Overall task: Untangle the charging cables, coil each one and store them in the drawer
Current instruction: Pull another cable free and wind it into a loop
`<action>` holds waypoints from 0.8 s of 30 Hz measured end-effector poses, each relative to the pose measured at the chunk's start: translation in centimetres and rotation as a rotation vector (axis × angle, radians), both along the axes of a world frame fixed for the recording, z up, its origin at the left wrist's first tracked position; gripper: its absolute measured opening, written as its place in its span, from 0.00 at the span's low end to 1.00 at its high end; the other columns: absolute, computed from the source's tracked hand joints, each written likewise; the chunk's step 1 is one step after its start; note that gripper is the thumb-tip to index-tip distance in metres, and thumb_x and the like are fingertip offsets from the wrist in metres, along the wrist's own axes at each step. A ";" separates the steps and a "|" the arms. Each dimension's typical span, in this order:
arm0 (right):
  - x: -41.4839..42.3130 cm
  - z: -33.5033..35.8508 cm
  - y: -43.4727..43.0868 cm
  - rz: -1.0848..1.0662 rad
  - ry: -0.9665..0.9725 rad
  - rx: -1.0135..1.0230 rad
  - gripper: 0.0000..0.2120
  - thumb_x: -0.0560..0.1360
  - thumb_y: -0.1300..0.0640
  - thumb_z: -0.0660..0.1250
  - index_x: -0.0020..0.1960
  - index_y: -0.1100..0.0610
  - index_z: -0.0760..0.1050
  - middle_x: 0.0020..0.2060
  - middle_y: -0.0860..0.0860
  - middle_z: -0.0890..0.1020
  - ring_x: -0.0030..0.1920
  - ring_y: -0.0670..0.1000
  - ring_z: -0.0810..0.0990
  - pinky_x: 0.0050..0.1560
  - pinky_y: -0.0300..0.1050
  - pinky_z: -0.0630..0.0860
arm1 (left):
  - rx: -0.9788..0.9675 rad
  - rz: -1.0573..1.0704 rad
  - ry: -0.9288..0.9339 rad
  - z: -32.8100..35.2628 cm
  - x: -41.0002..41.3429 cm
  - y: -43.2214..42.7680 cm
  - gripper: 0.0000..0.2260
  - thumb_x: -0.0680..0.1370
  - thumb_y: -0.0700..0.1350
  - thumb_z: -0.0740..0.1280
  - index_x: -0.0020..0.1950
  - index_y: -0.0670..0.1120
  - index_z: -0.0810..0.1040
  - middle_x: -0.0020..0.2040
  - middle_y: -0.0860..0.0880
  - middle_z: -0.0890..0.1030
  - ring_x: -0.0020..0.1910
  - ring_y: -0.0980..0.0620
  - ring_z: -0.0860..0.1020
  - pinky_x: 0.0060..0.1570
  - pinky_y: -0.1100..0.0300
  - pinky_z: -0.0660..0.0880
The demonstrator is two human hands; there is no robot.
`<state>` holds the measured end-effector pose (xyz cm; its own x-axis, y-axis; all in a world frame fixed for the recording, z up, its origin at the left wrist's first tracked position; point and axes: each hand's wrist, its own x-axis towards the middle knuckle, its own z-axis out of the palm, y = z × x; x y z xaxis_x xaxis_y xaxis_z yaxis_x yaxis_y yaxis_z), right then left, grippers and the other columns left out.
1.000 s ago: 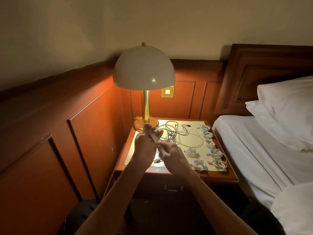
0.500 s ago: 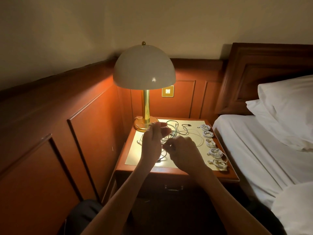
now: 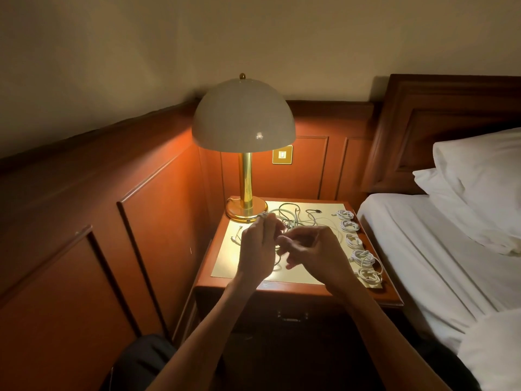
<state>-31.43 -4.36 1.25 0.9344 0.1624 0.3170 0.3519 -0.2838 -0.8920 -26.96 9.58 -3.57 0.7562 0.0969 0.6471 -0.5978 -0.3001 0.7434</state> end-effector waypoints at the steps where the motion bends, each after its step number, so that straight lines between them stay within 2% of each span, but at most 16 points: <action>1: 0.1 0.2 -0.1 0.060 0.041 0.055 0.04 0.76 0.60 0.73 0.50 0.56 0.85 0.38 0.49 0.87 0.36 0.53 0.86 0.37 0.42 0.82 | -0.062 0.014 0.033 0.1 0.2 0.0 0.25 0.82 0.60 0.52 0.46 0.42 0.78 0.35 0.53 0.78 0.34 0.56 0.80 0.36 0.67 0.74; 3: 0.2 0.5 -0.3 0.172 0.112 0.115 0.10 0.75 0.62 0.73 0.56 0.56 0.83 0.44 0.50 0.88 0.42 0.54 0.87 0.41 0.43 0.83 | -0.296 -0.026 0.206 0.5 0.1 0.0 0.20 0.83 0.55 0.54 0.46 0.44 0.78 0.32 0.50 0.76 0.32 0.57 0.79 0.36 0.67 0.74; 5: 0.3 0.4 -0.5 0.174 0.102 0.124 0.17 0.74 0.63 0.74 0.61 0.53 0.80 0.47 0.47 0.87 0.43 0.53 0.87 0.42 0.43 0.83 | -0.624 -0.176 0.419 1.1 0.1 -0.2 0.16 0.85 0.50 0.54 0.48 0.44 0.77 0.29 0.52 0.73 0.28 0.59 0.75 0.34 0.67 0.72; 8: 0.4 -1.0 -0.2 -0.074 -0.078 -0.015 0.17 0.72 0.56 0.77 0.59 0.47 0.79 0.44 0.43 0.86 0.39 0.47 0.86 0.40 0.41 0.83 | -1.027 -0.395 0.565 2.3 0.0 -0.2 0.15 0.86 0.45 0.53 0.47 0.42 0.76 0.27 0.52 0.68 0.25 0.59 0.67 0.27 0.68 0.64; 10: 0.2 -2.2 0.5 -0.144 -0.079 -0.040 0.14 0.72 0.51 0.77 0.56 0.48 0.80 0.43 0.44 0.86 0.39 0.45 0.85 0.38 0.40 0.82 | -1.145 -0.481 0.563 2.7 0.1 -0.3 0.16 0.86 0.43 0.52 0.44 0.43 0.74 0.27 0.52 0.68 0.24 0.59 0.66 0.24 0.68 0.65; 12: -0.1 -2.7 1.2 -0.076 0.074 0.138 0.11 0.75 0.53 0.74 0.56 0.52 0.79 0.44 0.49 0.86 0.41 0.49 0.86 0.38 0.43 0.83 | -1.186 -0.566 0.508 2.7 -0.1 -0.3 0.15 0.84 0.40 0.54 0.40 0.44 0.72 0.26 0.52 0.68 0.23 0.58 0.67 0.23 0.67 0.66; 15: -0.2 -2.3 1.5 0.077 0.424 0.541 0.11 0.80 0.56 0.66 0.61 0.57 0.76 0.48 0.58 0.86 0.45 0.57 0.86 0.46 0.52 0.84 | -1.206 -0.807 0.445 2.5 0.0 0.2 0.11 0.76 0.41 0.66 0.33 0.46 0.72 0.26 0.53 0.68 0.23 0.58 0.66 0.24 0.67 0.65; 17: 0.4 -2.1 1.0 0.105 0.519 0.587 0.14 0.79 0.52 0.68 0.60 0.58 0.77 0.51 0.59 0.85 0.48 0.57 0.85 0.52 0.54 0.82 | -1.111 -0.955 0.471 2.3 -0.1 0.6 0.13 0.71 0.43 0.73 0.30 0.48 0.72 0.25 0.53 0.69 0.24 0.58 0.64 0.25 0.66 0.64; 19: 0.9 -1.7 0.6 0.137 0.570 0.542 0.17 0.78 0.50 0.68 0.58 0.62 0.80 0.52 0.61 0.85 0.50 0.58 0.84 0.56 0.55 0.80 | -1.024 -0.995 0.560 2.2 -0.4 0.6 0.15 0.71 0.44 0.74 0.29 0.47 0.70 0.25 0.52 0.68 0.23 0.57 0.66 0.24 0.65 0.66; 21: 1.2 -1.2 0.4 0.184 0.629 0.518 0.18 0.78 0.50 0.68 0.57 0.64 0.81 0.52 0.62 0.84 0.50 0.58 0.84 0.58 0.55 0.80 | -0.983 -1.009 0.653 2.3 -0.7 0.7 0.17 0.73 0.45 0.72 0.29 0.47 0.67 0.24 0.52 0.66 0.22 0.56 0.67 0.23 0.64 0.66; 24: 1.5 -0.9 -0.4 0.246 0.684 0.567 0.14 0.75 0.54 0.71 0.56 0.62 0.82 0.48 0.57 0.85 0.48 0.54 0.83 0.52 0.48 0.82 | -0.939 -1.109 0.803 2.8 -0.6 1.4 0.21 0.80 0.50 0.62 0.27 0.47 0.68 0.23 0.51 0.67 0.21 0.55 0.68 0.22 0.63 0.67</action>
